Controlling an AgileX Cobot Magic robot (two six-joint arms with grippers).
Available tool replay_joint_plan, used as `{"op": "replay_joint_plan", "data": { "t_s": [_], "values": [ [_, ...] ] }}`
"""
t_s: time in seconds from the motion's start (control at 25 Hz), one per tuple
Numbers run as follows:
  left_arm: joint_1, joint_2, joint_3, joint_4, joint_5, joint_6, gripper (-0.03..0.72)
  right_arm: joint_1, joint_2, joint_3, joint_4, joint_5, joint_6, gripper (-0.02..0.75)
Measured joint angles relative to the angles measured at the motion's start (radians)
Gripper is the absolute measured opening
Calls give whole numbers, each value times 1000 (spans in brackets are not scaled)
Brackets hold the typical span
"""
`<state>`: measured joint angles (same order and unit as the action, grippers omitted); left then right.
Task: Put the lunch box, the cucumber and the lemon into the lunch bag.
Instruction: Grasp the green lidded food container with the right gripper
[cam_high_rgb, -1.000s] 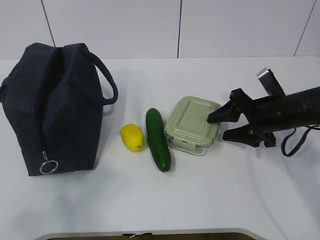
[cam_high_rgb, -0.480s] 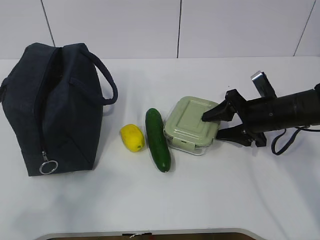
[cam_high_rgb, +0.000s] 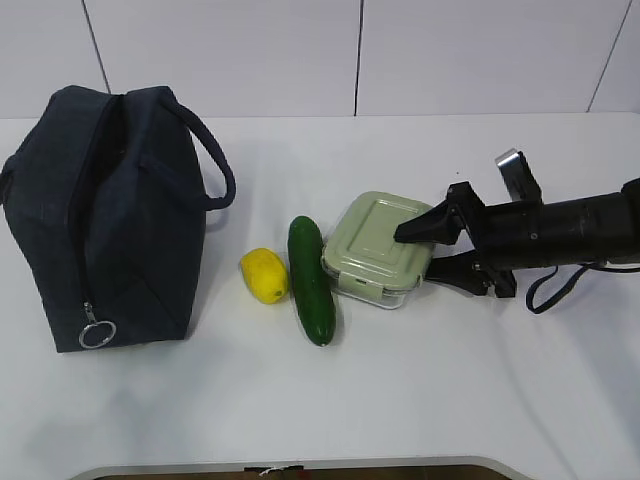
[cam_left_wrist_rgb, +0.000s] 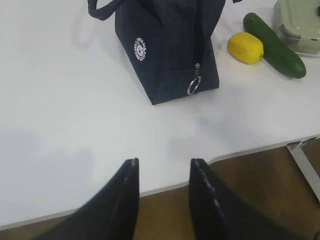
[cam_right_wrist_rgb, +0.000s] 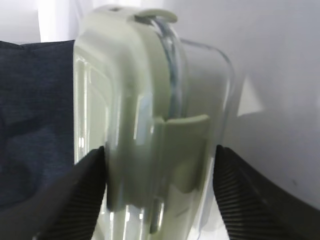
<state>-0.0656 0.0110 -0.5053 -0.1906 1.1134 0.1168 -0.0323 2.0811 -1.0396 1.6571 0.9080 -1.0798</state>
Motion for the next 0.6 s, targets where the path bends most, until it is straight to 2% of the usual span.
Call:
{"op": "replay_joint_plan", "data": {
  "t_s": [0.32,0.6],
  "values": [
    [0,0,0,0,0,0,239,0,4,0,2,21,-14,522],
    [0,0,0,0,0,0,239,0,4,-2,5,28,-19,433]
  ]
}}
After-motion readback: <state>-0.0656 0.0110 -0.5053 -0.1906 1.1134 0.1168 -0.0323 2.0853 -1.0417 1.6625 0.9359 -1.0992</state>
